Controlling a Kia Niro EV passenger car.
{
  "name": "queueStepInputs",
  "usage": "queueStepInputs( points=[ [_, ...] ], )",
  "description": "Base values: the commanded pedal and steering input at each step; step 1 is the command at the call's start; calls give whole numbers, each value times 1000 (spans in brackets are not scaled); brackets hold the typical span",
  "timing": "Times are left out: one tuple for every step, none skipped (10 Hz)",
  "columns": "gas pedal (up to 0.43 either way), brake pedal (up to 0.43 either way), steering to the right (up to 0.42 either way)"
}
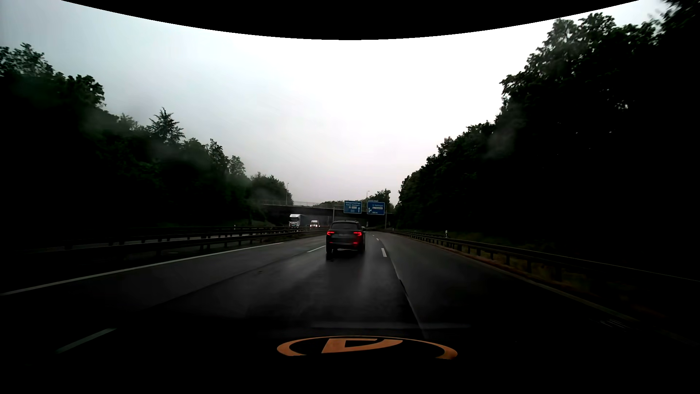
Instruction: Follow the waypoints while adhering to traffic rules and regulations
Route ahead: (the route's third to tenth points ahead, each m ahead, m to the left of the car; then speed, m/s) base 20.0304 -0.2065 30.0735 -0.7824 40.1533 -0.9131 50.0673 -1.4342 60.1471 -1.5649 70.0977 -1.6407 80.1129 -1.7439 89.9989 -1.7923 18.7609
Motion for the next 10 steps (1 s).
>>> queueStepInputs(
  points=[
    [87,0,7],
    [87,0,7],
    [87,0,7],
    [87,0,7],
    [87,0,7],
    [87,0,6],
    [87,0,6],
    [87,0,6],
    [87,0,6],
    [98,0,4]
  ],
)
